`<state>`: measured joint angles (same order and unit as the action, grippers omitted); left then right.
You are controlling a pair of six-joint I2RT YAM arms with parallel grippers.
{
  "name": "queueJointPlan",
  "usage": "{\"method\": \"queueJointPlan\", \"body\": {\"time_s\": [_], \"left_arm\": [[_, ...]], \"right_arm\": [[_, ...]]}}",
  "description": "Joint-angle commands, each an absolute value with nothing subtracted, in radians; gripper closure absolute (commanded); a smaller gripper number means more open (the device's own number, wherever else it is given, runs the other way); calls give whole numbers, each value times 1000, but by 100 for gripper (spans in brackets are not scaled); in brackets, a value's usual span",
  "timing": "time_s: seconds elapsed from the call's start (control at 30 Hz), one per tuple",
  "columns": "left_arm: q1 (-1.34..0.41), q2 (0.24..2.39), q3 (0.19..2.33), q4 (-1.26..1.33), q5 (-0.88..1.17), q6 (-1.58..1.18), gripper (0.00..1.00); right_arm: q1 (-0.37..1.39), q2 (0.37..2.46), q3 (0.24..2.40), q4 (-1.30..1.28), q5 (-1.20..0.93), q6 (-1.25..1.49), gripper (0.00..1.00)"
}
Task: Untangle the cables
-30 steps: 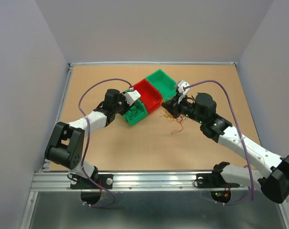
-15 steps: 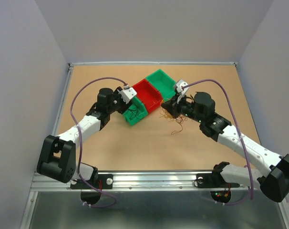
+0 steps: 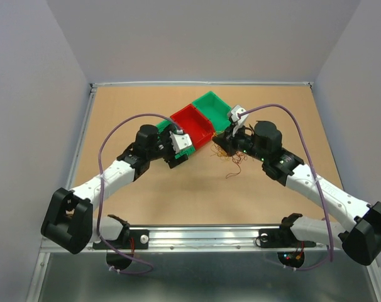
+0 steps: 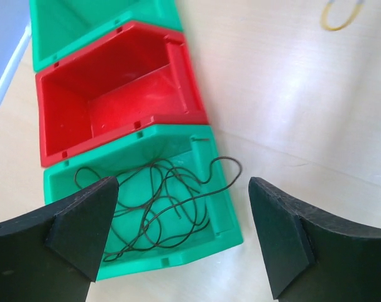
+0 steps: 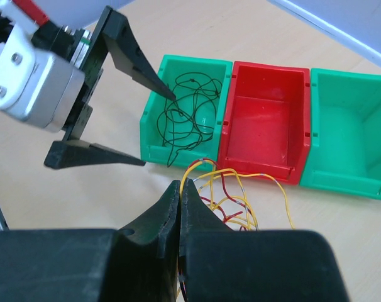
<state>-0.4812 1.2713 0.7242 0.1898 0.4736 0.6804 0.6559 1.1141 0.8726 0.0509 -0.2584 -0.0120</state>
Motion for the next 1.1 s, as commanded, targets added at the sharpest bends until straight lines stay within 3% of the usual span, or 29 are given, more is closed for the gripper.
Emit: {"method": "queueJointPlan", "body": {"time_s": [0.0, 0.4, 0.57, 0.6, 0.8, 0.83, 0.97, 1.07], "left_arm": [[-521, 1233, 698, 195, 517, 729, 4], [-558, 1422, 779, 253, 408, 670, 14], [-557, 1482, 819, 259, 368, 661, 39], [-558, 1497, 824, 261, 361, 663, 50], [-552, 1522, 841, 295, 331, 629, 78], [-545, 1523, 847, 296, 334, 620, 87], [-483, 1545, 894, 264, 360, 585, 99], [-454, 1586, 929, 235, 325, 568, 100]], "right_arm": [[661, 1074, 933, 74, -253, -31, 99], [661, 1060, 922, 74, -249, -38, 99], [661, 1051, 917, 75, -256, -44, 99], [663, 1051, 917, 75, -258, -46, 99], [661, 1043, 913, 75, -252, -48, 99], [663, 1042, 913, 75, -252, -49, 99], [661, 1035, 910, 75, -244, -52, 99], [661, 1032, 908, 75, -239, -52, 99]]}}
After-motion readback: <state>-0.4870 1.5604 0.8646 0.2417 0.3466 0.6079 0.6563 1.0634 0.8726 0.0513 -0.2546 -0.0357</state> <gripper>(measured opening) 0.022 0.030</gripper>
